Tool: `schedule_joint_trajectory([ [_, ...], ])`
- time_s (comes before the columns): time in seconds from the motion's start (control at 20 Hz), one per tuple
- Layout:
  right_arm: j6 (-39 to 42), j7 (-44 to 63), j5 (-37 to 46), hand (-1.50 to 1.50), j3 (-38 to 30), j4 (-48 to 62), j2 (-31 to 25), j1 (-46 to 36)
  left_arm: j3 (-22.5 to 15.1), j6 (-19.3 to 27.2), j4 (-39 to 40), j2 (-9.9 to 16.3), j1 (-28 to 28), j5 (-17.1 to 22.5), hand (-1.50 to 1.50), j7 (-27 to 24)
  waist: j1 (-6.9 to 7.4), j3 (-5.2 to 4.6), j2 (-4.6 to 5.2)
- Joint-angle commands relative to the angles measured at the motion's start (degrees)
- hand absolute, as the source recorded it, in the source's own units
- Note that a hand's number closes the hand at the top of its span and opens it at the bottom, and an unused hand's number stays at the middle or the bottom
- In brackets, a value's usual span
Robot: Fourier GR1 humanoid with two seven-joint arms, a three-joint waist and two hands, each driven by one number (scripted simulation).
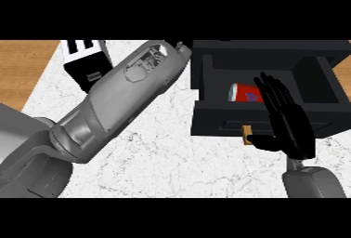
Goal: Pick up the can, place it into the drawer and close the drawer
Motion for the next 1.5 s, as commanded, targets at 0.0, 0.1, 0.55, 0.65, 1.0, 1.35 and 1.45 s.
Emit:
schedule_joint_trajectory([
  [0.0, -5.3, -2.6, 0.5, -1.50, -3.1, 11.1, 0.4, -4.0, -0.9, 0.0, -6.1, 5.1, 0.3, -1.7, -1.50, 5.5, 0.97, 0.01, -0.24],
  [0.1, -7.4, -1.7, 2.9, -1.50, -1.8, 15.0, 2.6, -7.0, -1.0, -0.9, -9.4, 6.0, 5.0, -2.3, -1.50, 5.0, 0.81, -0.01, -0.06],
  [0.55, -16.3, -2.6, 7.8, -1.50, -5.7, 32.4, 2.5, -14.9, -1.9, -0.4, -19.9, 12.3, 9.0, -4.1, -1.50, 11.1, 2.02, 0.04, 0.23],
  [0.65, -18.8, -4.6, 8.2, -1.50, -6.8, 36.4, 1.4, -17.1, -1.4, -2.8, -21.4, 15.1, 10.7, -3.7, -1.50, 11.4, 2.65, 0.06, 0.50],
  [1.0, -27.9, -3.6, 10.7, -1.50, -9.9, 46.8, 2.7, -25.2, -2.1, -1.3, -28.3, 19.1, 15.4, -5.6, -1.50, 14.7, 2.62, 0.06, 0.44],
  [1.35, -31.7, -2.6, 10.3, -1.50, -14.1, 60.8, 1.9, -39.3, -0.5, -2.5, -31.9, 21.1, 19.8, -6.5, -1.50, 14.7, 2.74, 0.06, 1.05],
  [1.45, -33.8, -4.2, 9.8, -1.50, -15.2, 63.5, 0.4, -39.4, -0.1, -4.1, -35.8, 24.6, 23.0, -6.3, -1.50, 14.9, 3.43, 0.06, 0.99],
])
